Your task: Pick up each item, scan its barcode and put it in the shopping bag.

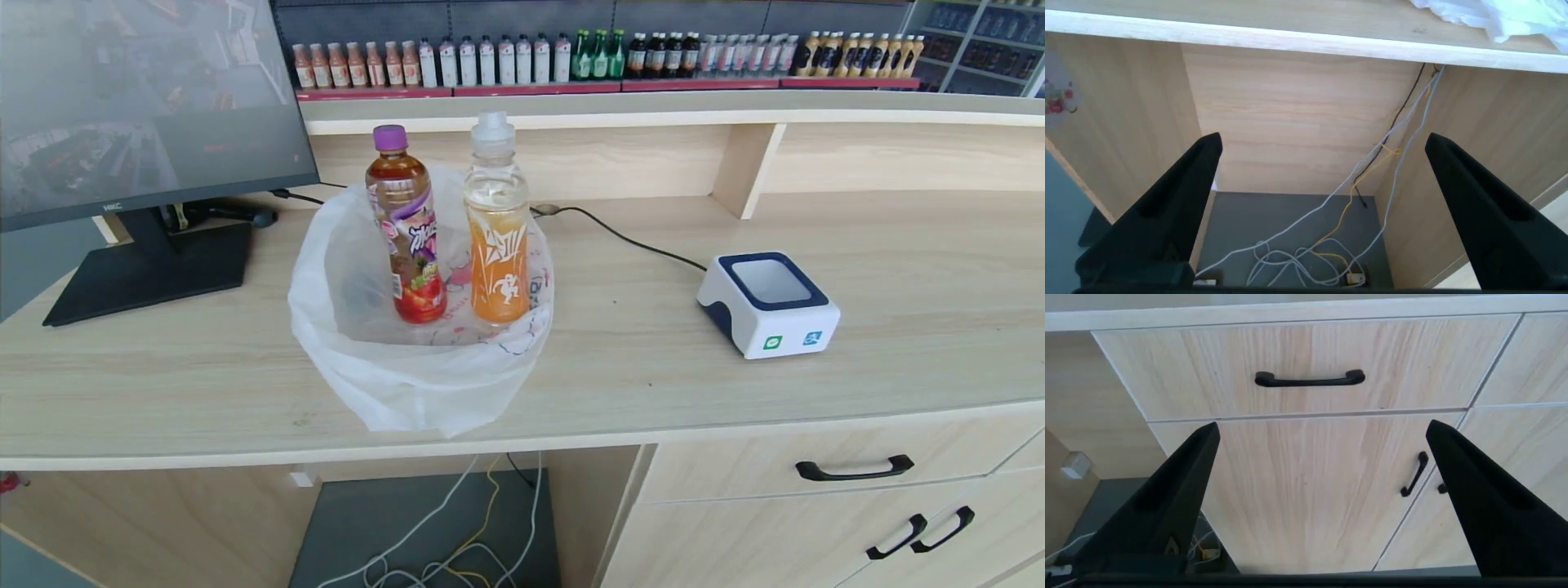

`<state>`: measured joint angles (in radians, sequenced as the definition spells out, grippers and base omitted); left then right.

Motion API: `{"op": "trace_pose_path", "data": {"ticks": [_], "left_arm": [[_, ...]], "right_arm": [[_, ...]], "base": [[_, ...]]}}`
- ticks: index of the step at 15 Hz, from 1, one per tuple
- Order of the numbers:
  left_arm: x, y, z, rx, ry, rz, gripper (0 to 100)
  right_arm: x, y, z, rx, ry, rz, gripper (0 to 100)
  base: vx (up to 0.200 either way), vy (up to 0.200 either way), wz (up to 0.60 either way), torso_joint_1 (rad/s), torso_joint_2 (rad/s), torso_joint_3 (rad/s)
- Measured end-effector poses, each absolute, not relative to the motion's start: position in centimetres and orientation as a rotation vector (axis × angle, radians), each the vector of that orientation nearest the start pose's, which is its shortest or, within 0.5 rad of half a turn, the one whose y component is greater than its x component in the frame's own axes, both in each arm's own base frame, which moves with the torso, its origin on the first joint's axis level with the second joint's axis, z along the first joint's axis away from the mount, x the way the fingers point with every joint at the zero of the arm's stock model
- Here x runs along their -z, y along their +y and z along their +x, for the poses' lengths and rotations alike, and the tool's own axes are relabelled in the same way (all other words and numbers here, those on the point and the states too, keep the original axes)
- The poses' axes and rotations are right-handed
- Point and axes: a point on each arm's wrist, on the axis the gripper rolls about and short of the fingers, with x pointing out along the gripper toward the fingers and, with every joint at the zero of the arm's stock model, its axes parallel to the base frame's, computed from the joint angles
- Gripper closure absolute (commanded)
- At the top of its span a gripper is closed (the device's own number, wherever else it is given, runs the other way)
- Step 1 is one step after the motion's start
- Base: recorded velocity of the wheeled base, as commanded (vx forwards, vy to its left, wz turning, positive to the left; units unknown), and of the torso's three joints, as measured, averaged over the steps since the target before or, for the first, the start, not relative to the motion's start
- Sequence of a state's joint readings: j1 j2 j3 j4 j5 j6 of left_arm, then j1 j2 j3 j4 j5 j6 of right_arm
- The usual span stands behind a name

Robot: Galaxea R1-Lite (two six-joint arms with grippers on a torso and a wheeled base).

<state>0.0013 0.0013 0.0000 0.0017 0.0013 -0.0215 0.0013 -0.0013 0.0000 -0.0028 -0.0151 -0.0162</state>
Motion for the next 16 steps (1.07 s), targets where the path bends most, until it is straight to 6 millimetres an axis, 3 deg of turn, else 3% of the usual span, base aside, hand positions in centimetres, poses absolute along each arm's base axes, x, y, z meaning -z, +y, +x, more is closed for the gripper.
{"op": "trace_pose_path", "data": {"ticks": [13, 16], "left_arm": [[-7.53, 0.0, -2.27, -0.003, 0.003, -0.02, 0], [-7.53, 0.0, -2.27, -0.002, 0.003, -0.009, 0]], "right_arm": [[-7.57, -0.02, -2.29, 0.007, -0.004, -0.02, 0], [-7.57, -0.02, -2.29, 0.008, -0.004, -0.016, 0]], "base": [[0.0, -0.2, 0.0, 0.003, 0.0, 0.003], [0.0, 0.0, 0.0, 0.0, 0.0, 0.0]]}}
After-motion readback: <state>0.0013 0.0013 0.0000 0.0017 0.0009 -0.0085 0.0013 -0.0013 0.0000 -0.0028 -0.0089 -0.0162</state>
